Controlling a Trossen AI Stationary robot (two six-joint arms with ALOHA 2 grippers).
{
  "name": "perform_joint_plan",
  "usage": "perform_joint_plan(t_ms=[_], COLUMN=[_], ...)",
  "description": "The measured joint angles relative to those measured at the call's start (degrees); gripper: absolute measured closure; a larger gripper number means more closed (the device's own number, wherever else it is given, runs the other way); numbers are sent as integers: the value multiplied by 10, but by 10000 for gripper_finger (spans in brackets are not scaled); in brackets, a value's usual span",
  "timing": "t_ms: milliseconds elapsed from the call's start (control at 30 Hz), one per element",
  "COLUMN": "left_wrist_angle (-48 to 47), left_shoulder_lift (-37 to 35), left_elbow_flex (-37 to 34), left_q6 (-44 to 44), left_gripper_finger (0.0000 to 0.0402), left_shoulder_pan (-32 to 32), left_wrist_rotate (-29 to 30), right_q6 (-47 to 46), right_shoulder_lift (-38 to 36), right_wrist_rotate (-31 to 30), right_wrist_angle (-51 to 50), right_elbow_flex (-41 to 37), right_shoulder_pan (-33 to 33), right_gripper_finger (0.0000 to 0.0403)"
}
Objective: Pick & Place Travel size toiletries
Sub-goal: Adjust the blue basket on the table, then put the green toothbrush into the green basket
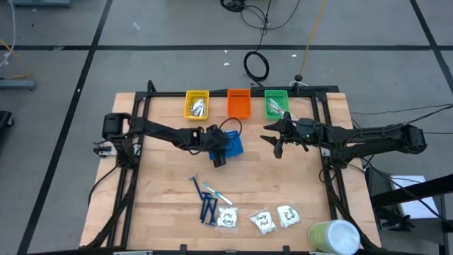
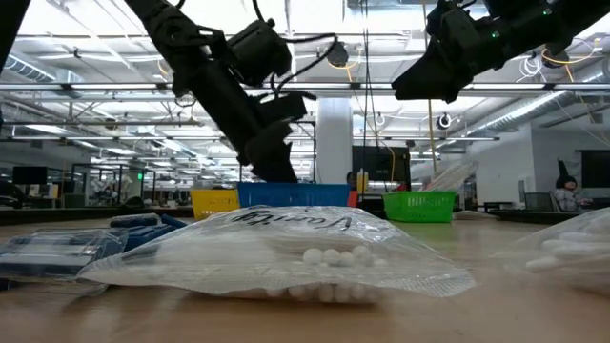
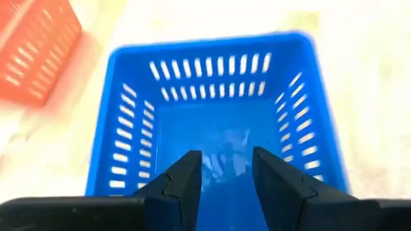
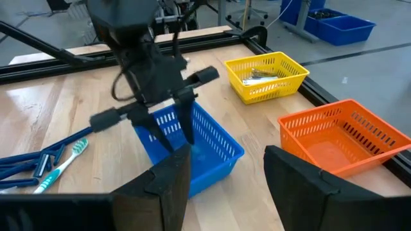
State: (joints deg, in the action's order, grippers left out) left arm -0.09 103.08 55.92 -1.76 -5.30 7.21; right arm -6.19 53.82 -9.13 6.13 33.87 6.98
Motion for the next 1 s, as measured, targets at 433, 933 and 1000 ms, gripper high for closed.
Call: perform_joint_plan(t_ms=[433,933,1000], left_wrist_angle=[-17,-245,-241], left_shoulder_lift=[-36,-268,-273], left_elbow_flex=[29,-5,-32], left_q6=[-1,-172,-211], left_gripper_finger=[266,266,266], left_shoulder_pan=[15,121,143], left_wrist_rotate=[-23,161,155], right_q6=[-1,13,9], right_shoulder_lift=[0,131,149], right_wrist_rotate=[2,44,68], right_wrist_angle=[1,85,131], right_elbow_flex=[0,-1,-1], right_shoulder_pan=[0,-108,-134], right_gripper_finger=[220,220,220])
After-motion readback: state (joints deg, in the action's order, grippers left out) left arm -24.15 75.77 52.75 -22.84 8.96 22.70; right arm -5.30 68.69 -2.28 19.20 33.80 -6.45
